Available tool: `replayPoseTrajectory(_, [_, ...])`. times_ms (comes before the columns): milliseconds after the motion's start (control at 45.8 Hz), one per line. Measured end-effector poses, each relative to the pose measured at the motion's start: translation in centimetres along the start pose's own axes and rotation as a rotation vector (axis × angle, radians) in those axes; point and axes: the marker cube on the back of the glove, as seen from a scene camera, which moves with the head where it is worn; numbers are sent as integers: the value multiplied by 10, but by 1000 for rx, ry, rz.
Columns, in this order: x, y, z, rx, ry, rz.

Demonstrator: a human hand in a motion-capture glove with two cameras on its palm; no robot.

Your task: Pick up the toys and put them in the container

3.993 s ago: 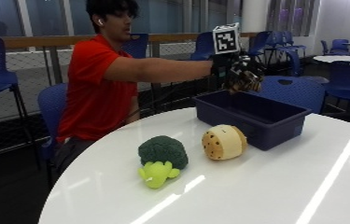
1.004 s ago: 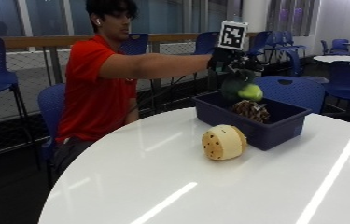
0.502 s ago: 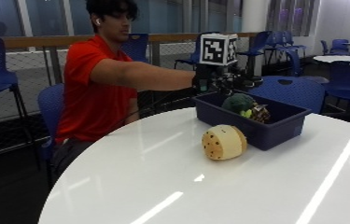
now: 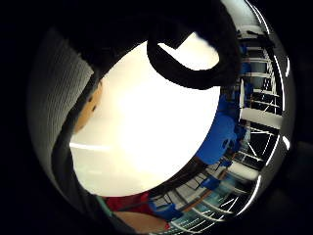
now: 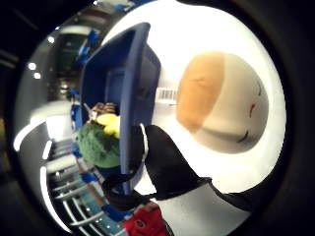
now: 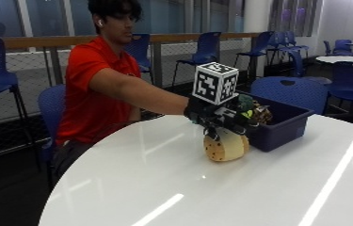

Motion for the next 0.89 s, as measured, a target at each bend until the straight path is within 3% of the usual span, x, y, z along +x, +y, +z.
replayPoseTrajectory(480, [-9,-19,64,-149,-48,7])
replayPoseTrajectory(720, [-8,-12,67,-114,32,-3])
replayPoseTrajectory(895, [-4,-11,58,56,-52,-15])
